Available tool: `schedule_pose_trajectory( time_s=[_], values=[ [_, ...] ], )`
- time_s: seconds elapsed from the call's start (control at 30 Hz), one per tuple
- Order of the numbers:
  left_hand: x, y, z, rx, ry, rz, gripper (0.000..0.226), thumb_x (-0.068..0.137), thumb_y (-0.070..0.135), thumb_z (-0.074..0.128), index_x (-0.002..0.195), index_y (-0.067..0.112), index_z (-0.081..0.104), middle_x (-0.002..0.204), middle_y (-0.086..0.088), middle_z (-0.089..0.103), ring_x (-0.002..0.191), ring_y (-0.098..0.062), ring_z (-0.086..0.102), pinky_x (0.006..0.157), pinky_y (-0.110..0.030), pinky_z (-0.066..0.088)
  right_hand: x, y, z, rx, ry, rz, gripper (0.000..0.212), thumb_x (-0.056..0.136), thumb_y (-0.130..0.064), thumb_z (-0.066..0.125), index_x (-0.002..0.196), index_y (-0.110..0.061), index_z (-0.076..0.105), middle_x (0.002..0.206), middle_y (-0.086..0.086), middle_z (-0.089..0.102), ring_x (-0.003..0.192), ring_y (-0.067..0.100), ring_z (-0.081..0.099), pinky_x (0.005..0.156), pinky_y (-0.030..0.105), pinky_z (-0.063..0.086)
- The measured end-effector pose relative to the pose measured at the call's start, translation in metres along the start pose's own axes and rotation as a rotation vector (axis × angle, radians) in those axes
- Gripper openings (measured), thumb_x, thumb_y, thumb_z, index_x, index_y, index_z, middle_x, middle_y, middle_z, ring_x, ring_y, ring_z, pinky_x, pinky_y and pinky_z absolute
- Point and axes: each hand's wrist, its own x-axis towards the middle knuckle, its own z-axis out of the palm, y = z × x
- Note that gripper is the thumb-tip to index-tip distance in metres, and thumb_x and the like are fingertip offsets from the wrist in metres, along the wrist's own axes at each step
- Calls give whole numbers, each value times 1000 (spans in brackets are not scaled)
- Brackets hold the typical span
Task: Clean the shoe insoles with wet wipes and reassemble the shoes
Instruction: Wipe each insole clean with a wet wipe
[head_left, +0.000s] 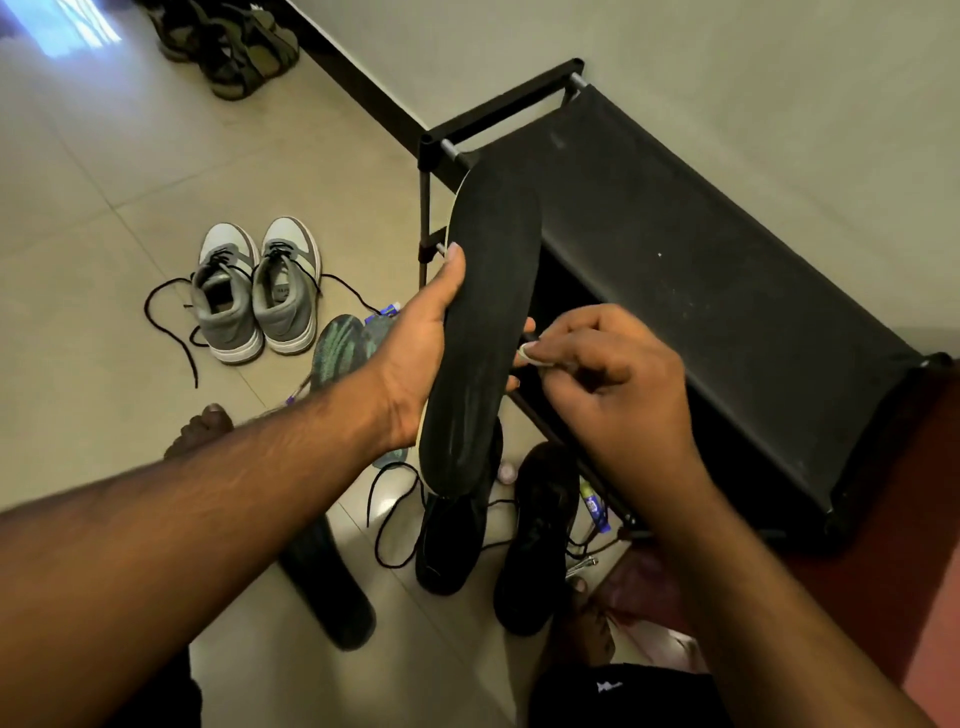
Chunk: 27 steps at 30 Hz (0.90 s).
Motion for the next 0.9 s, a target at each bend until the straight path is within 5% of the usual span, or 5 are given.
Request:
schedule_pose_trajectory(
  time_s=[0.13, 0.33, 0.57, 0.77, 0.9],
  values=[
    [-1, -3, 4, -67, -61, -79, 81, 91, 75, 33, 113, 4, 68, 120, -15, 59, 106, -28, 57, 97, -36, 48, -8, -1, 13, -70, -126, -117, 15, 75, 6, 69, 84, -4, 75, 89, 5, 68, 85, 13, 65, 86, 30, 54],
    [3, 12, -6, -86, 42, 15, 86, 92, 75, 29, 109, 4, 74, 119, -15, 70, 88, -23, 66, 82, -35, 55, -24, -23, 18, 45, -433, -173, 14, 73, 2, 69, 82, -6, 75, 85, 5, 69, 79, 13, 66, 70, 28, 56],
    [-8, -7, 7, -42, -57, -90, 79, 89, 77, 32, 96, 13, 78, 99, -10, 70, 87, -25, 66, 80, -36, 54, -7, -2, 13, -115, -109, -10, 11, 77, 4, 73, 80, -6, 75, 87, 3, 66, 79, 10, 63, 76, 19, 53],
    [-1, 0, 4, -32, 50, -17, 85, 91, 77, 30, 110, 5, 71, 108, -16, 67, 86, -27, 63, 78, -36, 53, -16, -15, 10, 4, -595, -75, 12, 74, 2, 73, 81, -8, 76, 90, 1, 68, 82, 6, 62, 76, 11, 48],
    [-3, -11, 3, -29, -7, -87, 82, 89, 78, 32, 106, 9, 73, 105, -14, 69, 90, -27, 66, 91, -41, 50, -11, -6, 13, 12, -325, 18, 9, 75, 1, 72, 78, -7, 76, 85, 3, 69, 79, 9, 64, 74, 19, 52]
  ],
)
